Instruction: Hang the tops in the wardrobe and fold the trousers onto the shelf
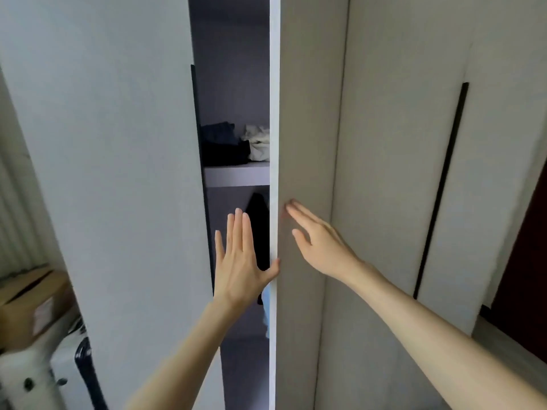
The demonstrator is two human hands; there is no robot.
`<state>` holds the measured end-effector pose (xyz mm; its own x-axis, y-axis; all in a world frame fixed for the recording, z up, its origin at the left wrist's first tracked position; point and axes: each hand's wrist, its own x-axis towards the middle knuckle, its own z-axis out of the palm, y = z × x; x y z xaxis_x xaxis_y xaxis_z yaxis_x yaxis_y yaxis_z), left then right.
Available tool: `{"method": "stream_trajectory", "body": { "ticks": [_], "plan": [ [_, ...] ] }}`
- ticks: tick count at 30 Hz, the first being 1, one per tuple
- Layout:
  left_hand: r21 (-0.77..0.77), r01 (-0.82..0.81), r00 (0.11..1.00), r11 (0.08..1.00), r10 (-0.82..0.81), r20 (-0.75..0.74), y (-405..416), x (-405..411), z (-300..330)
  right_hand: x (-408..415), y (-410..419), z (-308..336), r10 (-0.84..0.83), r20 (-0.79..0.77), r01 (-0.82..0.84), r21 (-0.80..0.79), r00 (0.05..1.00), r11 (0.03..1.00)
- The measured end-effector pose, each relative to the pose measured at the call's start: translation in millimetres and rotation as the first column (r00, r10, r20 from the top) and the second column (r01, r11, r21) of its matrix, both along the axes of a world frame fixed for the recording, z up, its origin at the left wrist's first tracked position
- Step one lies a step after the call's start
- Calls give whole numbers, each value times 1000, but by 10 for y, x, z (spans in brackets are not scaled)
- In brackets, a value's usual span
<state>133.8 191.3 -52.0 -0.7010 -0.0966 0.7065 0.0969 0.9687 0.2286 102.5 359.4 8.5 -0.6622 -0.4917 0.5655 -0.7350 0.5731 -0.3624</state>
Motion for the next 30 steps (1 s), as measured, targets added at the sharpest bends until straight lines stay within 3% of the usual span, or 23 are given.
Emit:
{"method": "stream_trajectory", "body": {
  "ticks": [6,13,17,24,30],
  "plan": [
    [19,-152,988,988,151,44,-924,-361,-59,-516,-812,-157,-105,-154,139,229,982,963],
    [-84,-223,973,971,226,39,-1790,-1095,35,-1248,-1575,-281,-196,-324,303,323,926,897],
    [-129,-230,971,965,237,38,-2052,-1443,98,-1548,-1827,-287,-246,-400,384,313,883,868],
    [-257,-180,983,950,162,-91,-2218,-1857,264,-2017,-2121,-388,-314,-544,478,188,778,858],
    [-294,-232,970,927,199,-140,-2320,-2107,194,-2236,-2121,-424,-261,-670,436,105,695,894]
  ]
}}
